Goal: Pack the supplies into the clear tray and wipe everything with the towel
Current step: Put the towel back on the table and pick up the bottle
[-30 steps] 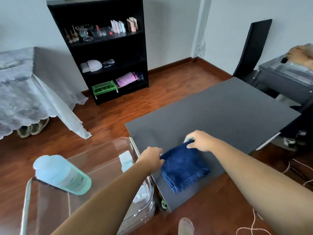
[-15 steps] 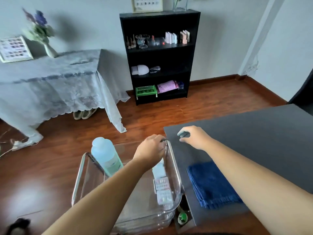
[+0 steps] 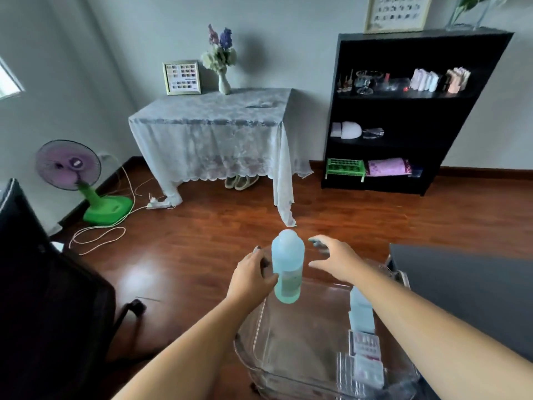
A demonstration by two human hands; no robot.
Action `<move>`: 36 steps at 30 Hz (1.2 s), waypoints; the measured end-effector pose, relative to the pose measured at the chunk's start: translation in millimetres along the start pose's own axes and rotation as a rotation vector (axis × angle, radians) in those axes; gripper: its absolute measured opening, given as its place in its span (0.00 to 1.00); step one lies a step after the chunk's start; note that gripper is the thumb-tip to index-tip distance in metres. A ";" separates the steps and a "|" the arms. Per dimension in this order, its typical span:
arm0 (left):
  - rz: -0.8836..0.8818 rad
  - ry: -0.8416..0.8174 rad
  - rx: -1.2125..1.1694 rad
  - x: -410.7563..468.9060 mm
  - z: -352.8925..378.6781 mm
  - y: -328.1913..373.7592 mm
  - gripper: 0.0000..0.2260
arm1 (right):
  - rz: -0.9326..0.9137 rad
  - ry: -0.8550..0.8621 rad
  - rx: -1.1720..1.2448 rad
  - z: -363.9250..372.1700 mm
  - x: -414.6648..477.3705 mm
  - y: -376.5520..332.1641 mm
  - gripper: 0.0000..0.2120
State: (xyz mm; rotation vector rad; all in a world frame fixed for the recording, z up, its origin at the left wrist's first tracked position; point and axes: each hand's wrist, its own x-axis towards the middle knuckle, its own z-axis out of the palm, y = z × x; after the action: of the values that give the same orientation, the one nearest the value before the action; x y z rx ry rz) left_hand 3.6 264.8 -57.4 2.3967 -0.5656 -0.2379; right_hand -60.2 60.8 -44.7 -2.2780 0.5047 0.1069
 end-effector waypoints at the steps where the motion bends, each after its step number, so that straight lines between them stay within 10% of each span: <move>1: -0.022 -0.015 -0.040 6.4 -0.6 -2.4 0.15 | 0.008 -0.009 0.014 4.3 4.4 -1.7 0.32; 5: -0.044 -0.134 -0.162 32.4 5.2 -0.5 0.33 | 0.027 -0.068 0.045 15.5 22.9 -2.7 0.41; 15: 0.022 -0.228 -0.210 70.3 5.2 -3.1 0.33 | 0.031 0.052 0.177 33.4 44.3 -0.7 0.28; 36: 0.062 -0.263 -0.157 68.5 -7.4 -14.9 0.40 | 0.058 0.089 0.104 47.4 38.7 -2.0 0.37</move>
State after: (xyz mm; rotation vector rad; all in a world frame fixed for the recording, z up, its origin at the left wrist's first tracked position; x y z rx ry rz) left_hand 71.9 248.1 -62.9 2.2067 -0.7112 -0.5550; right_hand -20.1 83.6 -85.0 -2.1745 0.6089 0.0072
